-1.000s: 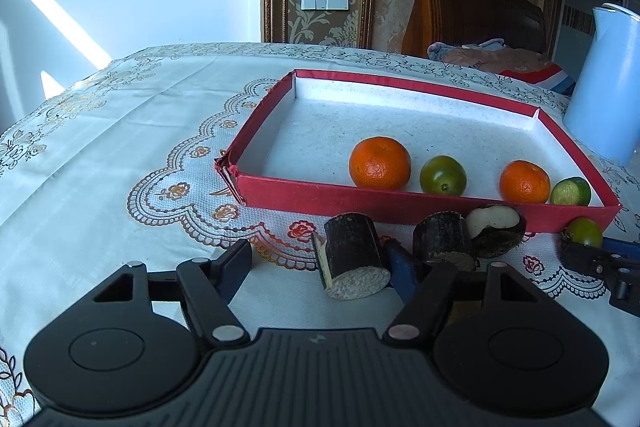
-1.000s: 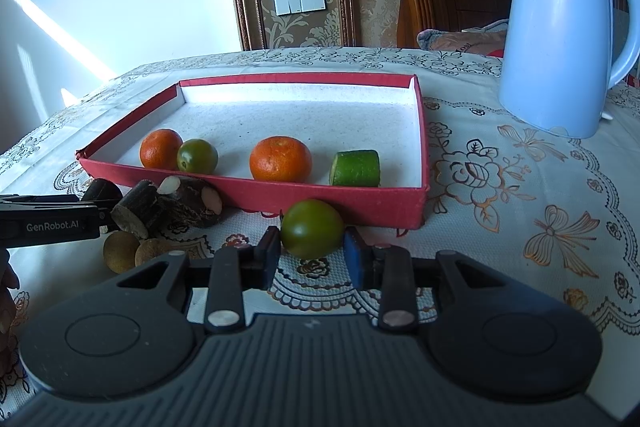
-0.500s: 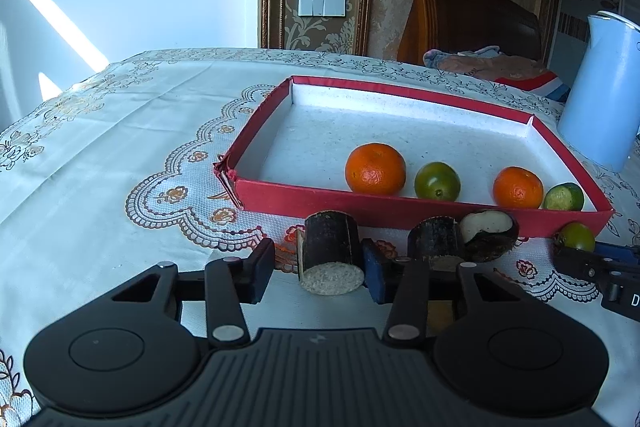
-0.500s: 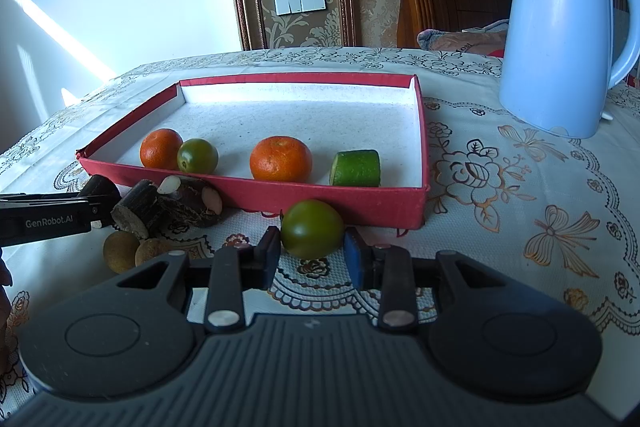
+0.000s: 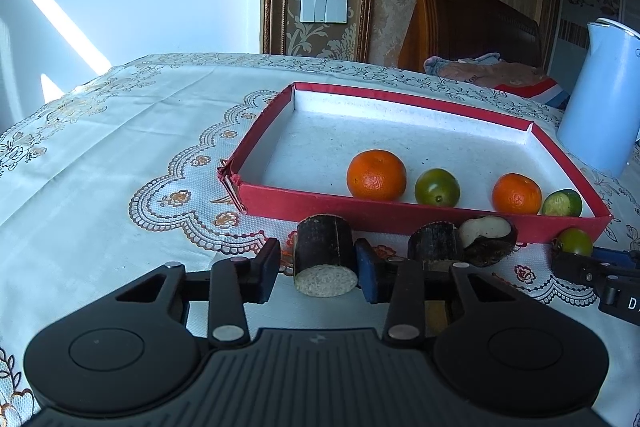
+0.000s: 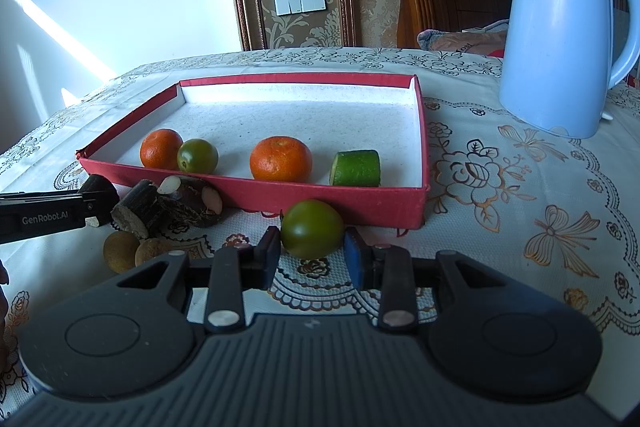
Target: Organize fruits
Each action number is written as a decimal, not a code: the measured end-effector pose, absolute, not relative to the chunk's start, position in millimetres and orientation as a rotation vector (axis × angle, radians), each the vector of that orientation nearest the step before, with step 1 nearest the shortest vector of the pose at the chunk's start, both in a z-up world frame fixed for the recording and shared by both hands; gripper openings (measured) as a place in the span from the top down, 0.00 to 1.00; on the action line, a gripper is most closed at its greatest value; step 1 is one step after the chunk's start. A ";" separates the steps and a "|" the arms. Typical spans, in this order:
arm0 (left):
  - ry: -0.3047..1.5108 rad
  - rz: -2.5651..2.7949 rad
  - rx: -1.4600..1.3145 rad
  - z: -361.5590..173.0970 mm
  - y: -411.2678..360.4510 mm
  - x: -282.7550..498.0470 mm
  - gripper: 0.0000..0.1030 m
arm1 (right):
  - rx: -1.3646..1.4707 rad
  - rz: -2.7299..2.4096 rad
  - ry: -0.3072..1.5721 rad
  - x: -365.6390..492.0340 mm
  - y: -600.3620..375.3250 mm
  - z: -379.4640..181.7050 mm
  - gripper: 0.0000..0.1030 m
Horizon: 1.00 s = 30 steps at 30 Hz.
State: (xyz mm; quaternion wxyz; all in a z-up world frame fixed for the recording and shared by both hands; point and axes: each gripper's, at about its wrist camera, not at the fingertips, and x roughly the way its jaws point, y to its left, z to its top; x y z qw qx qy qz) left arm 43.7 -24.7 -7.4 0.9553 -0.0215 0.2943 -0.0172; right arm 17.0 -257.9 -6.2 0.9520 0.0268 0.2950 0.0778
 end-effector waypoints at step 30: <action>0.529 -0.009 -0.041 2.3 -22.6 30.0 0.67 | 0.056 0.225 0.540 4.8 -253.7 4.2 0.69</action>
